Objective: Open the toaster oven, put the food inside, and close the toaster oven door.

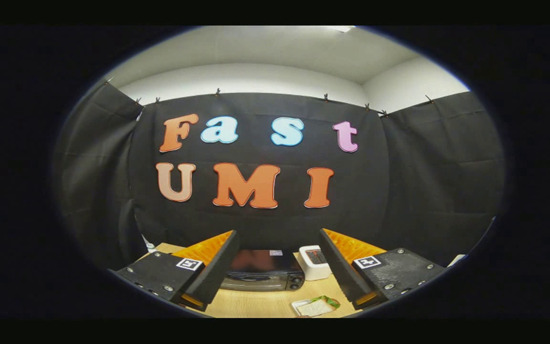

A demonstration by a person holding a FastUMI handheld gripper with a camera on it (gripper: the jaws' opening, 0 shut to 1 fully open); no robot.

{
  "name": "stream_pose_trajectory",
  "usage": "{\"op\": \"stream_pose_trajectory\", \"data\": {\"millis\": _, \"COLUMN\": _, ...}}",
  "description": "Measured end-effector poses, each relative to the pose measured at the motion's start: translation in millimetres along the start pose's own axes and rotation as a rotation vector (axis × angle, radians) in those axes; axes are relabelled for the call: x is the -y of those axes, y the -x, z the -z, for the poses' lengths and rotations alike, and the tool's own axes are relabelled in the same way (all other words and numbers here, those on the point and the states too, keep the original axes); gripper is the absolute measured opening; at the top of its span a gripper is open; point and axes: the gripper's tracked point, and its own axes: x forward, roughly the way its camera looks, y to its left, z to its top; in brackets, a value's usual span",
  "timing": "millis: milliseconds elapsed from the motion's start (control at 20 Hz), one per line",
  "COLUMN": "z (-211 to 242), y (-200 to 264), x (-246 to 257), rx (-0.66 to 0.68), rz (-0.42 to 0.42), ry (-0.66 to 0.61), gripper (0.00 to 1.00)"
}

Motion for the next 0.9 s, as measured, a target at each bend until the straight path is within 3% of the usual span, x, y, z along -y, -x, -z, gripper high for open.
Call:
{"op": "stream_pose_trajectory", "data": {"millis": 400, "z": 55.7, "y": -46.3, "x": -27.4, "rx": -0.056, "rz": -0.028, "ry": -0.03, "gripper": 0.99}}
{"op": "stream_pose_trajectory", "data": {"millis": 900, "z": 208.5, "y": -125.9, "x": -90.8, "rx": -0.306, "rz": -0.098, "ry": 0.002, "gripper": 1.0}}
